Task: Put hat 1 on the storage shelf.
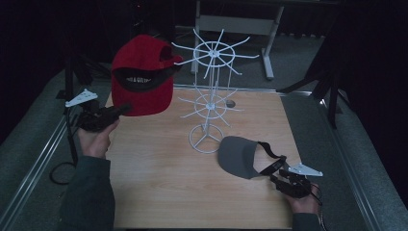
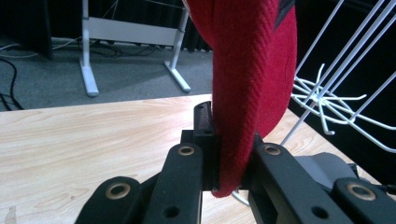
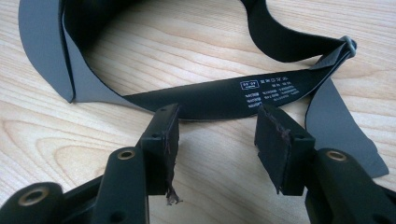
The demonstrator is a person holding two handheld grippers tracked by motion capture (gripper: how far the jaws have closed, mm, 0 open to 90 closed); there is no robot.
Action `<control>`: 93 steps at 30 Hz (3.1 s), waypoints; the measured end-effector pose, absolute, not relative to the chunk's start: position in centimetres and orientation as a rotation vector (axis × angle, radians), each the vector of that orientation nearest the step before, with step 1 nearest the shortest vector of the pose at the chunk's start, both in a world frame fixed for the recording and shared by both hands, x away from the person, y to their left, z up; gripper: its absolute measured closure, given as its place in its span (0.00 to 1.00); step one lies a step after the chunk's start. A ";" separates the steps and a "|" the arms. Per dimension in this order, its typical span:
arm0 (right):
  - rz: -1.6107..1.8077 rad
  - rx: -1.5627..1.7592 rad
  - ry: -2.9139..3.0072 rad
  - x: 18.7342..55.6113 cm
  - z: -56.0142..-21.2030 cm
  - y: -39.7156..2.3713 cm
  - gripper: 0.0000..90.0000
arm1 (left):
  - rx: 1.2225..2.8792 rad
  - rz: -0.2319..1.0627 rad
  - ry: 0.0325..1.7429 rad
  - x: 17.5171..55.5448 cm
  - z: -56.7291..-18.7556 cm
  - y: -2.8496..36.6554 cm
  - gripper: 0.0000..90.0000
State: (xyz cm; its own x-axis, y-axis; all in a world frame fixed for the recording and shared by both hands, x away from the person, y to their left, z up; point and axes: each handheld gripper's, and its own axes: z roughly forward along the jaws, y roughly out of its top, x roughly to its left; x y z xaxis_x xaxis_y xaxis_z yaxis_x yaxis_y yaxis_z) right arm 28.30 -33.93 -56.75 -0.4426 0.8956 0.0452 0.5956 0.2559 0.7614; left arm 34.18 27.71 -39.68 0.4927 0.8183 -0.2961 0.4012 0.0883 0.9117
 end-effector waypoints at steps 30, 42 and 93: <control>1.027 1.367 2.130 28.2 -56.8 -34.0 0.55 | 1.472 0.462 1.087 33.7 -38.0 27.9 0.96; 1.023 1.363 2.129 28.2 -56.8 -33.9 0.55 | 1.428 0.445 1.068 33.5 -37.3 27.7 0.96; 1.025 1.364 2.130 28.2 -56.8 -33.9 0.55 | 1.400 0.449 0.943 31.7 -36.1 27.5 0.95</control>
State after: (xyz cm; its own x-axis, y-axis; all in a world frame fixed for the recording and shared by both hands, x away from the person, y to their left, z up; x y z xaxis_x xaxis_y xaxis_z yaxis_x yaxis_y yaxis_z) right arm 28.21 -33.94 -56.75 -0.4377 0.8979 0.0467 0.5968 0.2513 0.7621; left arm 31.72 27.55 -36.08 0.5799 0.7616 -0.2891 0.2553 0.1671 0.9523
